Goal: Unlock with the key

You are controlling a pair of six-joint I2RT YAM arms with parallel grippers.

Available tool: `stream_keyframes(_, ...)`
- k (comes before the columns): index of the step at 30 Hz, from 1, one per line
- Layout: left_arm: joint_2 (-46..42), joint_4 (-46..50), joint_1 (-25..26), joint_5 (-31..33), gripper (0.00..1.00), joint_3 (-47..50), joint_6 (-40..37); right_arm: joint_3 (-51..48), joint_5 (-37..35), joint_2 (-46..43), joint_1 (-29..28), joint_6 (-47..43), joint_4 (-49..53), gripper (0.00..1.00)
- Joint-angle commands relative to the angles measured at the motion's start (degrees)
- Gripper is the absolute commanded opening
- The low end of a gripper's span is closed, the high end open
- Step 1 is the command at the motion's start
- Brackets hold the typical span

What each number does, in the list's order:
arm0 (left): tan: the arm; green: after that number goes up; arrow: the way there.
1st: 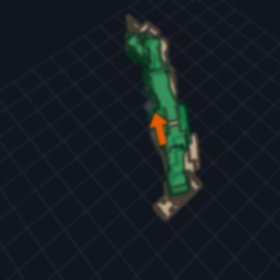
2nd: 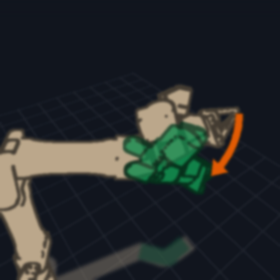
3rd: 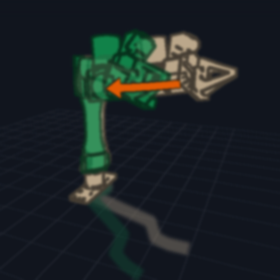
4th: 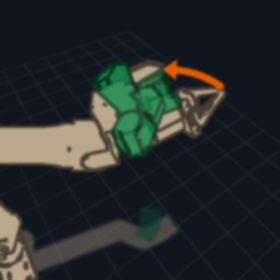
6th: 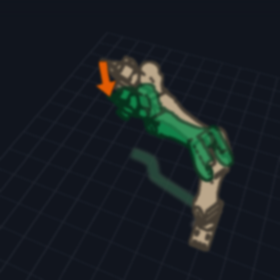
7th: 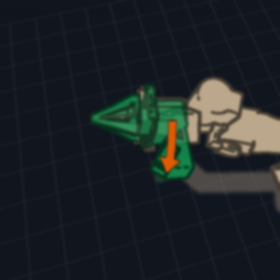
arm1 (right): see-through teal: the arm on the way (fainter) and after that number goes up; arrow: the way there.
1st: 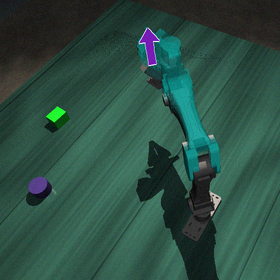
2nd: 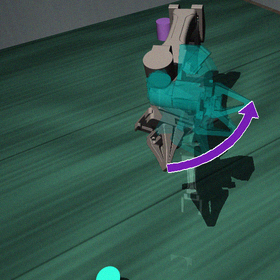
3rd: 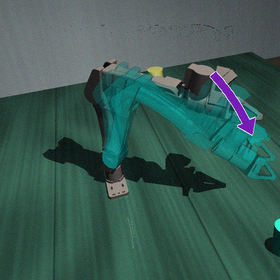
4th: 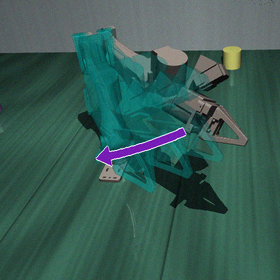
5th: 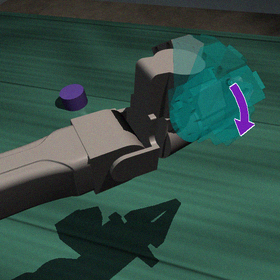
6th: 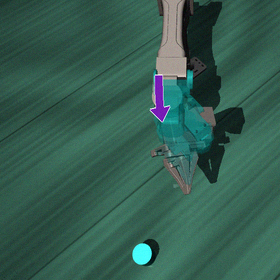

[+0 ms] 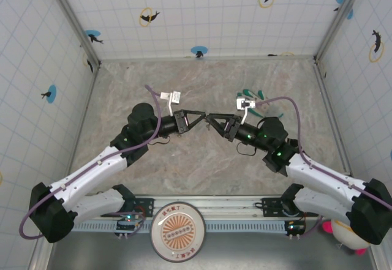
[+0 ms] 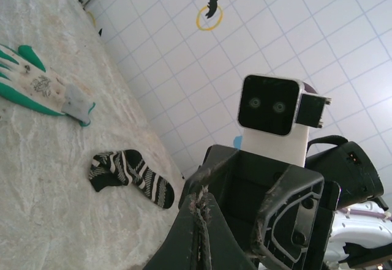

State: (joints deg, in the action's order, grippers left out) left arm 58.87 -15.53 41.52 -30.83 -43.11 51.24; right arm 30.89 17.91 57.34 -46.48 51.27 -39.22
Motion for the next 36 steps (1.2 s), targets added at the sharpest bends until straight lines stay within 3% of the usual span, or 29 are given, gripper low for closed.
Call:
stream_keyframes(1, -1.0, -2.3, -0.1, 0.4, 0.0, 0.5, 0.7, -0.4, 0.6, 0.6, -0.7, 0.3, -4.7, 0.32)
stream_keyframes(4, -1.0, -2.4, -0.1, 0.4, 0.0, 0.6, 0.8, -0.2, 1.0, 0.9, -0.8, 0.3, -4.8, 0.26)
stream_keyframes(8, -1.1, -2.9, -0.2, 0.6, 0.0, 0.8, 0.8, 0.0, 1.0, 1.2, -0.8, 0.1, -4.0, 0.3)
stream_keyframes(12, -1.1, -2.9, -0.1, 0.7, 0.0, 0.8, 0.9, 0.0, 1.3, 1.5, -0.8, 0.2, -4.3, 0.24)
stream_keyframes(18, -1.2, -3.4, -0.2, 0.9, 0.0, 0.9, 1.1, 0.2, 1.8, 2.2, -0.7, 0.4, -4.1, 0.25)
stream_keyframes(30, -1.1, -3.8, -0.2, 1.0, 0.0, 0.9, 1.3, -0.2, 2.5, 2.4, -0.2, 0.2, -4.7, 0.0)
stream_keyframes(35, -1.3, -3.7, -0.3, 1.5, 0.0, 0.8, 1.4, -1.0, 2.5, 1.8, 0.2, 0.0, -4.5, 0.0)
stream_keyframes(36, -1.3, -3.4, -0.3, 1.7, 0.1, 0.9, 1.2, -1.2, 2.3, 1.5, 0.4, -0.1, -4.3, 0.0)
